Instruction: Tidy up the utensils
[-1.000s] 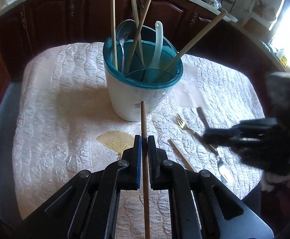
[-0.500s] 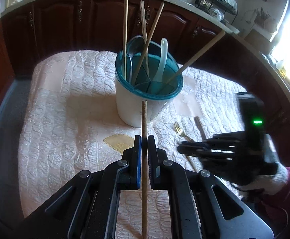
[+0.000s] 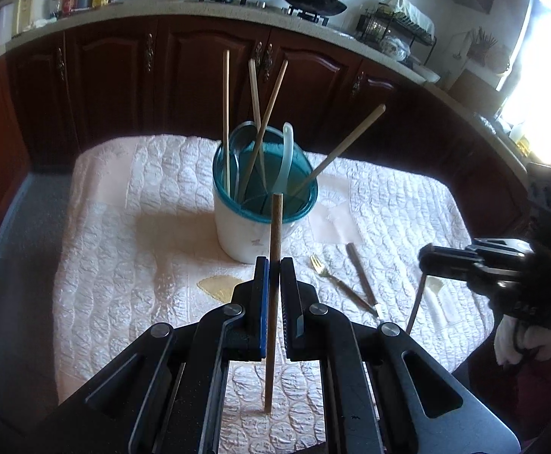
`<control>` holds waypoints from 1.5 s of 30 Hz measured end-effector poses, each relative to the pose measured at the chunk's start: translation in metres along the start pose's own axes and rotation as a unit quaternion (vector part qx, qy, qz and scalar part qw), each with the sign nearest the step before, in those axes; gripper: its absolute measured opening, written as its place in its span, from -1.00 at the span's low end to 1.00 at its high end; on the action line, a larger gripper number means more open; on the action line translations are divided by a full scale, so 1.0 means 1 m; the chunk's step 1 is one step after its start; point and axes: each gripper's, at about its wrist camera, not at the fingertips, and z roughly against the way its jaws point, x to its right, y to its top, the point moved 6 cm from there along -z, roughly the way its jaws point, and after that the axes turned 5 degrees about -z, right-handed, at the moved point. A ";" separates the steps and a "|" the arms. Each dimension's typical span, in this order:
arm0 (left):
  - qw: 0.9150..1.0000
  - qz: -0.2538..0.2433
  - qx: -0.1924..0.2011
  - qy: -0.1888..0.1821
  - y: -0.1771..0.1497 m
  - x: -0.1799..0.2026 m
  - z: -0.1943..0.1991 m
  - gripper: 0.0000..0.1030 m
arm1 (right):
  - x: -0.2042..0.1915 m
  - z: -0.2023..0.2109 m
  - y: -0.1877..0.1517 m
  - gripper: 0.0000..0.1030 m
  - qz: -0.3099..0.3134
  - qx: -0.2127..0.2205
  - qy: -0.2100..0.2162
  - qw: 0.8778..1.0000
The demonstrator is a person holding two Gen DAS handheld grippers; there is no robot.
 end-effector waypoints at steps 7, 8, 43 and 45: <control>1.000 0.003 0.028 0.003 0.021 -0.005 0.024 -0.91 | -0.017 0.029 0.026 -0.90 0.016 0.046 0.013 0.999; 0.999 0.003 0.032 0.004 0.024 -0.006 0.027 -0.91 | -0.019 0.032 0.032 -0.90 0.018 0.054 0.013 0.998; 0.991 -0.014 0.118 0.058 0.156 -0.021 0.036 -0.91 | -0.003 0.028 0.191 -0.90 0.025 0.131 -0.085 0.987; 0.992 -0.010 0.113 0.062 0.155 -0.025 0.026 -0.91 | 0.000 0.019 0.190 -0.90 0.024 0.125 -0.090 0.988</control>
